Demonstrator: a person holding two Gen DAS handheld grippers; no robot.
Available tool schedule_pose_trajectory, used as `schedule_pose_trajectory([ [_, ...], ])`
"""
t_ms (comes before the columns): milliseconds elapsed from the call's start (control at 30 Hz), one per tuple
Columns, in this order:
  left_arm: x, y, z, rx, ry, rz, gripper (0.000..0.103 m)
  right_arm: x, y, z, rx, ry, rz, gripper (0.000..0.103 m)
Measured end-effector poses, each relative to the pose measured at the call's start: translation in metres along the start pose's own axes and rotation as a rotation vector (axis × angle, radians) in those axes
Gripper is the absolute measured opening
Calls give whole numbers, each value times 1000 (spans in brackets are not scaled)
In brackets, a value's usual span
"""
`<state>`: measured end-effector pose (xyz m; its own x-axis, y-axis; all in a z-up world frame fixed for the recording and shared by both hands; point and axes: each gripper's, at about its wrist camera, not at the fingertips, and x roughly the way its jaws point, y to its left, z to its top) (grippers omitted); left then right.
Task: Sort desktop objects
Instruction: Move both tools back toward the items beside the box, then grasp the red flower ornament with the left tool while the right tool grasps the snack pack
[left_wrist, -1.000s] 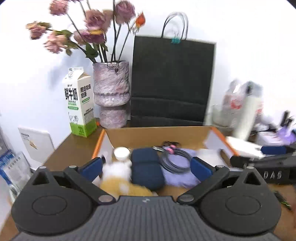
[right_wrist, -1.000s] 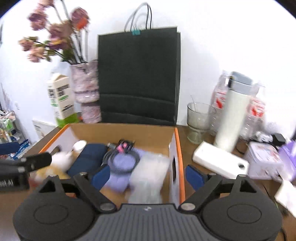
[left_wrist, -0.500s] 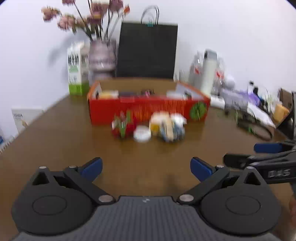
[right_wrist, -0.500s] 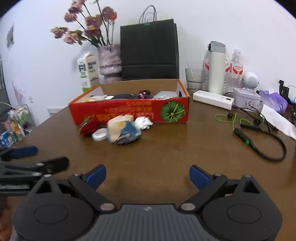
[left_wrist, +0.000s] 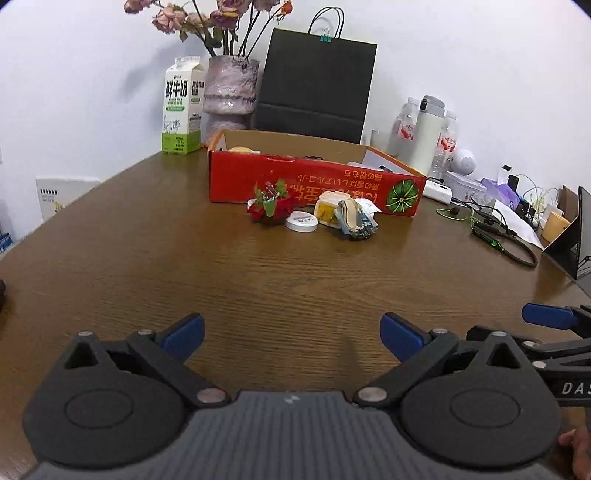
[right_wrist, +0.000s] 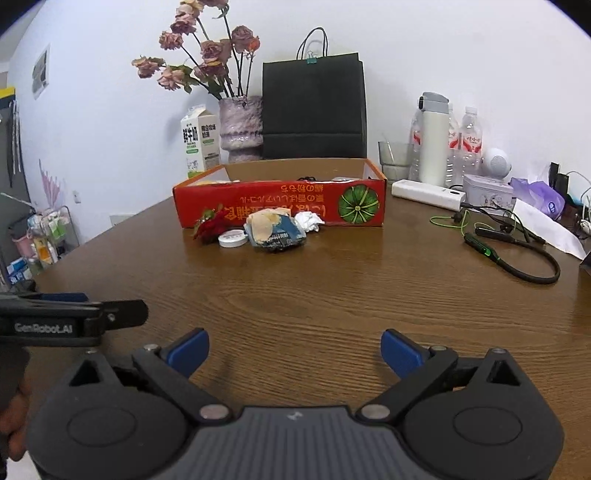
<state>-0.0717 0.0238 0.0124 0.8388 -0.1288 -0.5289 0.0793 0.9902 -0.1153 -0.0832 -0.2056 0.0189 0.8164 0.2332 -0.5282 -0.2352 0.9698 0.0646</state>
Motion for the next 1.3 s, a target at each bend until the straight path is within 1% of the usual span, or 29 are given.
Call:
schedule_pose_trajectory([
  [233, 16, 5, 10, 18, 28, 39, 103, 11, -1, 8, -39, 37, -18, 100],
  [333, 30, 15, 26, 6, 20, 17, 103, 21, -2, 20, -41, 30, 3, 99],
  [400, 43, 22, 43, -3, 12, 1, 102, 33, -1, 31, -49, 28, 27, 97],
  [467, 57, 29, 61, -23, -21, -4, 97, 46, 2, 42, -74, 19, 56, 93],
  [533, 72, 34, 78, -33, -43, -17, 89, 61, 9, 56, -120, 11, 56, 91],
  [600, 90, 38, 95, -50, -56, -37, 83, 74, 14, 69, -148, -8, 65, 89],
  [667, 112, 36, 107, -24, -41, -66, 82, 91, 19, 81, -167, -6, 75, 84],
  [700, 122, 35, 110, -16, -33, -48, 81, 103, 21, 87, -177, 7, 71, 82],
  [767, 140, 33, 116, -5, -5, -60, 80, 126, 25, 97, -186, 46, 68, 76],
  [800, 147, 34, 117, -23, 5, -76, 79, 134, 25, 100, -187, 58, 74, 75],
  [867, 160, 41, 119, -77, 28, -98, 78, 149, 27, 104, -198, 76, 85, 70],
  [900, 167, 47, 120, -120, 43, -108, 73, 157, 27, 105, -200, 83, 84, 70],
  [933, 172, 53, 120, -158, 60, -126, 63, 165, 27, 106, -200, 101, 85, 69],
  [967, 177, 59, 119, -196, 84, -148, 57, 173, 27, 107, -196, 116, 82, 61],
  [1000, 181, 64, 118, -225, 104, -161, 48, 178, 25, 107, -188, 120, 78, 57],
  [1033, 182, 66, 117, -239, 112, -165, 47, 182, 24, 108, -172, 128, 77, 50],
  [1100, 178, 66, 116, -221, 106, -152, 42, 185, 19, 108, -135, 122, 81, 39],
  [1133, 174, 63, 116, -205, 102, -134, 39, 184, 17, 109, -123, 115, 81, 28],
  [1167, 170, 61, 115, -193, 98, -122, 38, 181, 16, 109, -114, 110, 87, 23],
  [1200, 166, 61, 115, -193, 92, -126, 36, 177, 14, 109, -104, 97, 87, 21],
  [1233, 160, 60, 113, -202, 84, -138, 35, 172, 12, 109, -96, 85, 85, 13],
  [1300, 145, 57, 111, -212, 63, -146, 34, 159, 7, 109, -73, 62, 76, 11],
])
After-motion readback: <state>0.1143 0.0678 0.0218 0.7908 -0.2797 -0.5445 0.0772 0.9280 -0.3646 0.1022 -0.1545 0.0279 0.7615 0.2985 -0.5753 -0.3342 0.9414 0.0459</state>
